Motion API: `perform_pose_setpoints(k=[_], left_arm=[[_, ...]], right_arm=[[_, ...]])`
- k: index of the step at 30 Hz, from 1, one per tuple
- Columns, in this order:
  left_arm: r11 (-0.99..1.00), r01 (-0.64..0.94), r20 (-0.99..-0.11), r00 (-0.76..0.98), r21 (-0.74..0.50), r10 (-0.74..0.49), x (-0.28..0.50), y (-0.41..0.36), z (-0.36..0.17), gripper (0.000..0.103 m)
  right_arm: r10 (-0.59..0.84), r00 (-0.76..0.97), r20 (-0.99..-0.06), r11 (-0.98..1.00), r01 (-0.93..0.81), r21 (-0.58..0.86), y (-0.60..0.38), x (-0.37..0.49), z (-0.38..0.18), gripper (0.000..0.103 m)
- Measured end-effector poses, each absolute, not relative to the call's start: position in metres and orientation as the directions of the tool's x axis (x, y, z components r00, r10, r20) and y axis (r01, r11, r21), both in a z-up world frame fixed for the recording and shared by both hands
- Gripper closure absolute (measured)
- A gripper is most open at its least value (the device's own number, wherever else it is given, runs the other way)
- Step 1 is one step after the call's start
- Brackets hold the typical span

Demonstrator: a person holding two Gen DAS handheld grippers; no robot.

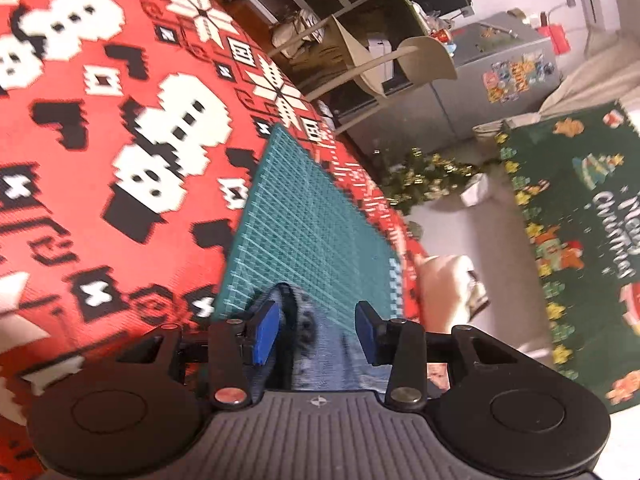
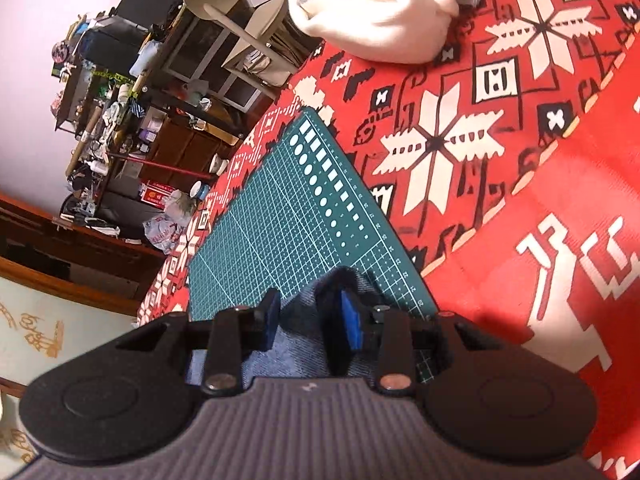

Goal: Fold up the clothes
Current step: 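Lift the hem with both grippers and fold it over toward the waistband, then lower the folded hem onto the shorts and hold it with both grippers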

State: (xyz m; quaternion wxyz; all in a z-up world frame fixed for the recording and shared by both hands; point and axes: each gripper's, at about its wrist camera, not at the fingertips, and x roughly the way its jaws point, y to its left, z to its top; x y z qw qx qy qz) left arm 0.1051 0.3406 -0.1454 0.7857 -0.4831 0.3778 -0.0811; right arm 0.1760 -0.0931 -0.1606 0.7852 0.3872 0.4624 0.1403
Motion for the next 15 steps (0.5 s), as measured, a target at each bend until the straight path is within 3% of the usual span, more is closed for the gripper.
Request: perform_pose_setpoints(k=[2, 8, 10, 11, 12, 15], left_arm=[[0.486, -0.236, -0.493, 0.702, -0.842, -0.514, 0.109, 0.339, -0.149, 0.062], [0.512, -0.269, -0.535, 0.686, -0.816, -0.493, 0.12, 0.334, -0.153, 0.068], [0.511, -0.271, -0.537, 0.684, -0.815, -0.493, 0.12, 0.335, -0.153, 0.071], [0.521, -0.275, -0.546, 0.682, -0.808, -0.487, 0.12, 0.335, -0.153, 0.079], [0.546, -0.281, -0.566, 0.677, -0.789, -0.469, 0.12, 0.334, -0.153, 0.093], [0.562, -0.272, -0.565, 0.691, -0.781, -0.451, 0.12, 0.334, -0.153, 0.097]], right_arm=[[0.588, 0.534, -0.607, 0.632, 0.164, 0.757, -0.095, 0.181, -0.168, 0.065], [0.613, 0.535, -0.582, 0.551, 0.24, 0.8, -0.097, 0.194, -0.189, 0.066], [0.617, 0.531, -0.581, 0.547, 0.242, 0.801, -0.096, 0.199, -0.193, 0.072], [0.618, 0.529, -0.581, 0.546, 0.242, 0.802, -0.095, 0.201, -0.195, 0.076], [0.614, 0.529, -0.586, 0.556, 0.237, 0.797, -0.094, 0.202, -0.195, 0.081], [0.597, 0.534, -0.598, 0.593, 0.208, 0.778, -0.088, 0.204, -0.192, 0.092]])
